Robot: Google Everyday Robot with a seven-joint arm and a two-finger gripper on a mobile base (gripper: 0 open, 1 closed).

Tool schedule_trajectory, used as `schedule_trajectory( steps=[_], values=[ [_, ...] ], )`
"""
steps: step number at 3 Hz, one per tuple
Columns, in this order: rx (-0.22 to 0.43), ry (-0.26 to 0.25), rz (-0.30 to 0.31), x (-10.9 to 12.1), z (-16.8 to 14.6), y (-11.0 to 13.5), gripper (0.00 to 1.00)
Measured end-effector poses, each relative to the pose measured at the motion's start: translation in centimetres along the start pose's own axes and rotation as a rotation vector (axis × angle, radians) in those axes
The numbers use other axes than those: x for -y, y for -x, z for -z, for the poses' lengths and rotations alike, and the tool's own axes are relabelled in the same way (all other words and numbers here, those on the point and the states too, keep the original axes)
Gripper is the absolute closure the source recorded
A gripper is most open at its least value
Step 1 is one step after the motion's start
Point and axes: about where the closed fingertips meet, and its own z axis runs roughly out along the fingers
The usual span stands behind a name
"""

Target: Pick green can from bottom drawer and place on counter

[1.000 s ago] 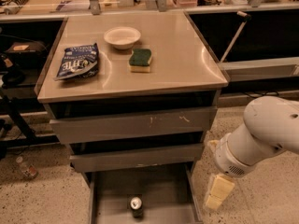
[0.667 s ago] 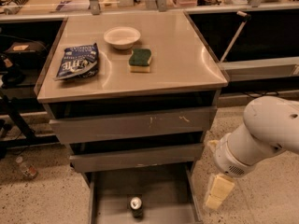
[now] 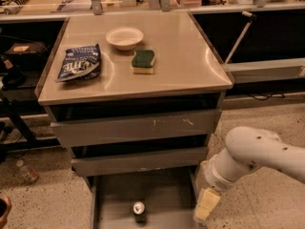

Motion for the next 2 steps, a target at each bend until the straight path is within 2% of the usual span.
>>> schedule_trajectory(
  steps=[1, 2],
  values=[
    [0.055, -0.012, -0.053, 3.3, -7.56, -0.22, 0.0],
    [0.055, -0.012, -0.053, 3.3, -7.57, -0.22, 0.0]
  ],
)
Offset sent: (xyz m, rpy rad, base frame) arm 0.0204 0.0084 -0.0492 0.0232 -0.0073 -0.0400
